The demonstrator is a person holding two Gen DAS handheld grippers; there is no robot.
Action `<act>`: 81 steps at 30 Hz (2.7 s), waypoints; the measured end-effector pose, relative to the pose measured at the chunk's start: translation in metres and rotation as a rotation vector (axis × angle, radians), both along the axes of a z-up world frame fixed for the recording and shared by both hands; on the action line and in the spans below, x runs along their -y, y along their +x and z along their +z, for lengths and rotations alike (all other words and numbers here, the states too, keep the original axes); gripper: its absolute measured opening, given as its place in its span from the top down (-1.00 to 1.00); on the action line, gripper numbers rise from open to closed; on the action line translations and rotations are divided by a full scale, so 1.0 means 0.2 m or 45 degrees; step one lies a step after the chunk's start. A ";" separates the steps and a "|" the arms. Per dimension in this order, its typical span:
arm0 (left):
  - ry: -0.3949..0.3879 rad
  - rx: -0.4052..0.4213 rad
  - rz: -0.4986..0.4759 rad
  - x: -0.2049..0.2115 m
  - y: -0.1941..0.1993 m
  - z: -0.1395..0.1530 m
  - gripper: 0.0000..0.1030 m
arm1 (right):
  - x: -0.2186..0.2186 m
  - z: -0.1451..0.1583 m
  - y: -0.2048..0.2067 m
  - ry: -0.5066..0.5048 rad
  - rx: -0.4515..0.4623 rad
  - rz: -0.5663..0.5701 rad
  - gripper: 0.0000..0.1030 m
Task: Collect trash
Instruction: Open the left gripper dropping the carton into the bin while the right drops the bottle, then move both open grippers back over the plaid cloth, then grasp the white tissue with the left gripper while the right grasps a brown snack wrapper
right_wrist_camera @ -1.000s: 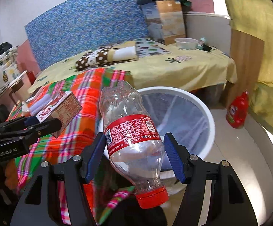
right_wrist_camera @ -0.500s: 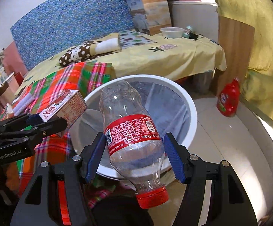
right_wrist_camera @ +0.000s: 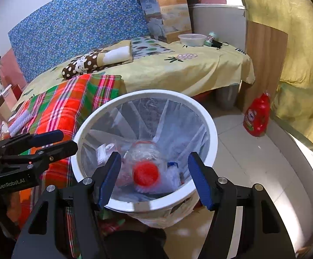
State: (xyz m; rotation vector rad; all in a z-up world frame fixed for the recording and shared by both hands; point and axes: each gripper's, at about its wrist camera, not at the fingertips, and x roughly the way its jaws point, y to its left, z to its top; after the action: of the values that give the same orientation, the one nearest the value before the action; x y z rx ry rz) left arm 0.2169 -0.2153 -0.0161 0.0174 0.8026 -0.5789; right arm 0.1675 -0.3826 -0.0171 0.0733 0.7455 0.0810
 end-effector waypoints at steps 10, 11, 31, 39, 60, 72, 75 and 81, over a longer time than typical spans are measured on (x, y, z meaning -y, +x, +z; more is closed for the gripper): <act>-0.015 0.006 0.043 -0.08 -0.07 0.04 -0.09 | -0.06 0.03 -0.03 0.012 0.021 0.025 -0.28; -0.017 0.007 0.049 -0.09 -0.08 0.05 -0.09 | -0.07 0.03 -0.04 0.015 0.025 0.034 -0.28; -0.046 0.050 0.211 -0.38 -0.30 0.14 -0.09 | -0.31 0.08 -0.16 0.011 0.061 0.180 -0.28; -0.061 0.048 0.278 -0.52 -0.38 0.14 -0.09 | -0.41 0.08 -0.18 0.015 0.055 0.253 -0.28; -0.036 0.044 0.479 -0.91 -0.52 0.08 -0.09 | -0.72 0.05 -0.18 0.027 0.020 0.505 -0.27; -0.032 0.054 0.614 -1.17 -0.54 0.09 -0.09 | -0.90 0.05 -0.14 0.001 0.012 0.621 -0.28; -0.025 0.050 0.647 -1.23 -0.52 0.10 -0.09 | -0.95 0.07 -0.11 -0.024 0.027 0.641 -0.28; -0.011 0.065 0.720 -1.36 -0.48 0.11 -0.09 | -1.02 0.08 -0.04 -0.029 0.025 0.668 -0.21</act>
State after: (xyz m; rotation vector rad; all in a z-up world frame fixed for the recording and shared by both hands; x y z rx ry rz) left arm 0.1210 0.0575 0.0067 -0.1965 0.7137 -0.0464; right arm 0.1599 -0.1779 -0.0015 -0.1470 0.7308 0.5718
